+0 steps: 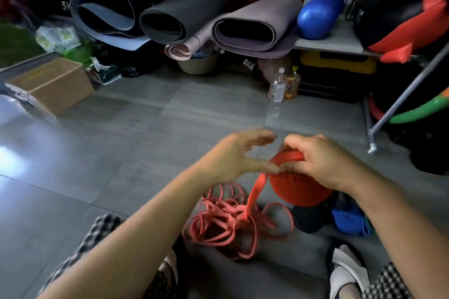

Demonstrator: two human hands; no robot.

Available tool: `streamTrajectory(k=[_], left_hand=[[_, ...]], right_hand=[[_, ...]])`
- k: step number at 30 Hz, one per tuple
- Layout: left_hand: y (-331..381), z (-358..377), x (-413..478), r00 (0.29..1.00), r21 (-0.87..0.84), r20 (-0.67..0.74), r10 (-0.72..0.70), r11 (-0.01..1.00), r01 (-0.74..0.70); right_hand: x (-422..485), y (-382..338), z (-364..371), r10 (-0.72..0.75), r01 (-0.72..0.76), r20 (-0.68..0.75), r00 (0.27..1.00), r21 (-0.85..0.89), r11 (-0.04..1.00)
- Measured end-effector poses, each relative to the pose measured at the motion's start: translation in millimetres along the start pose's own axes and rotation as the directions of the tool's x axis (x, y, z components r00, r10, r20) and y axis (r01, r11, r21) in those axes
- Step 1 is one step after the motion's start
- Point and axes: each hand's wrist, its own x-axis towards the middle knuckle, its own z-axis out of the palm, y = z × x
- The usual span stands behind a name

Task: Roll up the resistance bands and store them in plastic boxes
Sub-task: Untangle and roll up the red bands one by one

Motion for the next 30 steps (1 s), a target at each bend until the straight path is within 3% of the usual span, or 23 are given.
streamTrajectory(k=[3,6,12,20,24,30], left_hand=[[-5.5,20.9,9.6,0.998,0.068,0.052,0.035,0.997,-0.038],[-8.1,22.9,7.6,0.999,-0.036,0.033,0.033,0.999,-0.032],[1.9,7.1,3.9,1.0,-0.053,-0.006,0.001,0.999,-0.002],[1.1,-1.0,0.8,0.994,-0.371,-0.045,-0.101,0.925,0.078],[1.6,11.5,0.0,0.986,-0.427,-0.068,-0.151,0.898,0.108],[6.1,5.7,-0.7,0.987,-0.481,-0.102,-0.126,0.875,0.062]], right_hand=[[-3.2,-8.3,-6.4,-0.006,0.007,-0.042,0.999,0.012,1.0],[-8.2,-7.4,-15.2,0.006,-0.002,-0.078,0.997,0.048,0.999],[-16.1,0.4,-13.4,0.069,-0.068,-0.017,0.997,0.059,0.996],[-16.5,1.9,-11.6,0.146,-0.048,-0.184,0.972,0.45,0.892],[-13.7,1.3,-9.5,0.189,-0.015,-0.276,0.942,0.529,0.848],[-9.0,-3.5,-12.5,0.191,0.026,-0.3,0.935,0.594,0.804]])
